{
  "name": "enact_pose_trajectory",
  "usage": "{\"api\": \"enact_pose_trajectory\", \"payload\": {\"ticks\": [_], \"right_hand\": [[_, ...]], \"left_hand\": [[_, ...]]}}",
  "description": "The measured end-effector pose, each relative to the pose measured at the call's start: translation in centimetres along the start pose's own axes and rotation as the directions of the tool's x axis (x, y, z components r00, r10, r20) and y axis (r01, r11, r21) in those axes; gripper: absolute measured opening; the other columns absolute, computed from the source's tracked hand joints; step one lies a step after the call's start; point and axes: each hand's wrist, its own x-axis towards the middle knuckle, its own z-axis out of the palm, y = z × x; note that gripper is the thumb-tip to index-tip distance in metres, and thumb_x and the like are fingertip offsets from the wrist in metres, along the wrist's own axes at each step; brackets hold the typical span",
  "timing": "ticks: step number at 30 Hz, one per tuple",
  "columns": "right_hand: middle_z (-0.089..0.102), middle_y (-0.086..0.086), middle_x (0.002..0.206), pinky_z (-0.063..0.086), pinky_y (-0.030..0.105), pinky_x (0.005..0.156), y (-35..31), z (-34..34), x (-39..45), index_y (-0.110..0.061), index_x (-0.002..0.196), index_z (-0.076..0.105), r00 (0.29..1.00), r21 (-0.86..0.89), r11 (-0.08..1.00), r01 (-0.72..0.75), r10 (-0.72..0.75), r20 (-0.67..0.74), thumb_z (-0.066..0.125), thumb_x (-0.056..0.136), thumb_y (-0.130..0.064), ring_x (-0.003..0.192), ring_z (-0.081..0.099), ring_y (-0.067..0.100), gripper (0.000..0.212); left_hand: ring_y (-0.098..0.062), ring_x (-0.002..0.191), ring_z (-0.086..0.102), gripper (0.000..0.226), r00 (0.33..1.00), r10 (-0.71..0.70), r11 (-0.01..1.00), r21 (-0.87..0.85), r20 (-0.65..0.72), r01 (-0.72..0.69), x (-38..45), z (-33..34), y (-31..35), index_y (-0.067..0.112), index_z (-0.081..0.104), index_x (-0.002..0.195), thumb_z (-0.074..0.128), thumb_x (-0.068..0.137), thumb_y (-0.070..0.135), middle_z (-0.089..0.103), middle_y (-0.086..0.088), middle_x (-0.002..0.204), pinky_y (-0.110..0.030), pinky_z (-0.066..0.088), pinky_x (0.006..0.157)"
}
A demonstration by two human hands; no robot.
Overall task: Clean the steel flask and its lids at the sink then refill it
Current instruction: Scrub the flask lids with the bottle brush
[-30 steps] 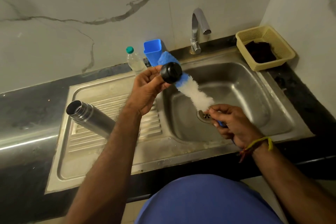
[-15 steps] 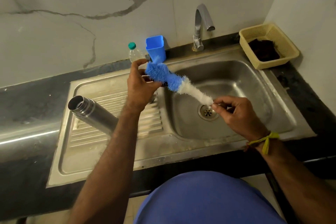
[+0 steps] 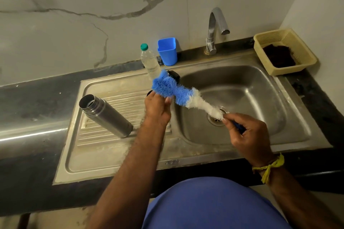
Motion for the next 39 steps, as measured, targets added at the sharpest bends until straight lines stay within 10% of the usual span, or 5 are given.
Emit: {"api": "enact_pose_trajectory", "payload": {"ticks": [7,27,29,33,39], "right_hand": [[0.074,-0.001,0.089,0.053,0.018,0.068,0.2,0.1,-0.1,-0.009,0.102,0.076,0.994,0.019,0.997,-0.079,0.08,-0.069,0.071,0.091,-0.009,0.075,0.064,-0.001,0.013],[0.074,-0.002,0.082,0.056,0.035,0.065,-0.1,1.6,0.3,-0.014,0.093,0.076,0.996,0.055,0.995,-0.087,0.085,0.041,0.072,0.09,-0.013,0.072,0.068,0.009,0.005],[0.074,-0.003,0.084,0.057,0.036,0.067,0.4,1.8,-0.2,-0.017,0.092,0.076,0.995,0.022,0.996,-0.083,0.082,0.056,0.071,0.09,-0.02,0.075,0.07,0.014,0.006],[0.069,-0.005,0.07,0.054,0.035,0.059,2.4,1.4,-2.0,-0.016,0.088,0.076,0.971,0.006,0.971,-0.238,0.238,-0.021,0.072,0.09,-0.019,0.062,0.064,0.012,0.005],[0.06,-0.016,0.061,0.043,0.015,0.053,2.3,2.9,-2.8,-0.017,0.087,0.075,0.964,0.018,0.964,-0.266,0.266,0.024,0.071,0.091,-0.016,0.058,0.059,0.006,0.006]], "left_hand": [[-0.026,0.098,0.075,0.016,0.996,0.0,0.992,-0.128,0.088,0.012,0.1,-0.9,0.9,-0.006,0.07,0.105,0.07,0.09,0.0,0.074,-0.021,0.103,-0.028,0.063,0.073],[-0.021,0.089,0.073,0.027,0.965,0.18,0.955,0.202,0.191,-0.218,0.2,-3.3,0.1,-0.005,0.069,0.119,0.064,0.098,0.01,0.076,-0.017,0.104,-0.03,0.06,0.079],[-0.021,0.094,0.074,0.027,0.934,0.305,0.828,0.434,0.184,-0.355,1.0,-4.9,-0.1,-0.002,0.07,0.12,0.064,0.099,0.013,0.076,-0.014,0.105,-0.029,0.06,0.083],[-0.021,0.096,0.064,0.026,0.795,0.513,0.092,0.9,0.324,-0.426,2.4,-9.5,-1.6,0.0,0.07,0.114,0.056,0.103,0.019,0.067,-0.014,0.106,-0.013,0.034,0.076],[-0.024,0.114,0.047,0.029,0.858,0.439,-0.01,0.957,0.266,-0.291,2.8,-12.6,-4.5,0.004,0.062,0.125,0.046,0.106,0.018,0.054,-0.016,0.128,-0.022,0.037,0.094]]}}
